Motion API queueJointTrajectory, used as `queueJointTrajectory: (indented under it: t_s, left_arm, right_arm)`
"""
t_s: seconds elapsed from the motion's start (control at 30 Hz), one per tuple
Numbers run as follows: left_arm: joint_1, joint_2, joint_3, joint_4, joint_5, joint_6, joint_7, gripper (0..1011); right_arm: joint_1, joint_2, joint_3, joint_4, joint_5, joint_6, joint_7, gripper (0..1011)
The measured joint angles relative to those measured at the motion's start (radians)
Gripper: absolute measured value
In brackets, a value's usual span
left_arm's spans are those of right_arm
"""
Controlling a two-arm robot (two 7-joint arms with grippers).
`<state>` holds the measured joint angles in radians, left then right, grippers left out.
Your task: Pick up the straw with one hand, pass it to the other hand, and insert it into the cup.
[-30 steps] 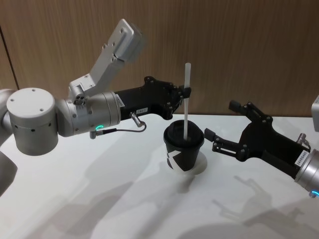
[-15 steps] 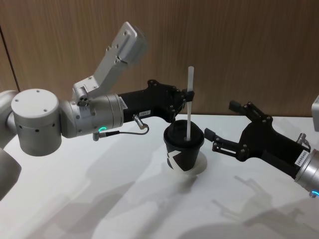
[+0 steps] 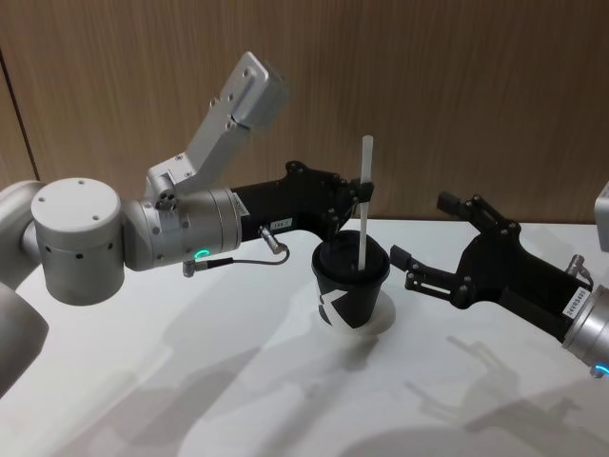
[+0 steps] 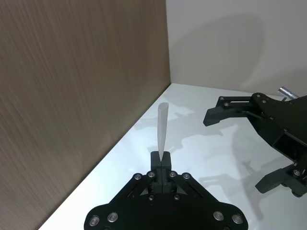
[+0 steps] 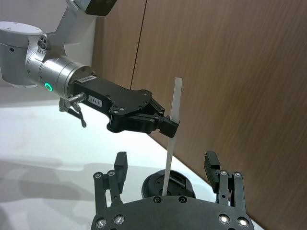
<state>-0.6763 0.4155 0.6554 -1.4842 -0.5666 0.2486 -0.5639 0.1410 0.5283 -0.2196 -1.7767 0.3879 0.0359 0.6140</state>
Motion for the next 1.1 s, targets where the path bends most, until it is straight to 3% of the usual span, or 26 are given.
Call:
queueJointTrajectory:
  t_s: [0.13,0.43,0.57,1.1]
  left_arm:
    - [0.003,-0.001,0.001,0.001,0.003,0.001,0.006,23]
    - [0.006,-0.003,0.002,0.001,0.007,0.002,0.013,261]
    - [0.007,-0.004,0.002,0.001,0.009,0.002,0.014,424]
    - [0.023,-0.006,-0.007,-0.002,0.010,-0.008,0.024,899]
  right_arm:
    - [0.000,0.000,0.000,0.000,0.000,0.000,0.000,1001]
    - [0.000,0.000,0.000,0.000,0.000,0.000,0.000,1001]
    - [0.000,0.000,0.000,0.000,0.000,0.000,0.000,1001]
    - [0.006,-0.005,0.003,-0.002,0.007,0.005,-0.010,1001]
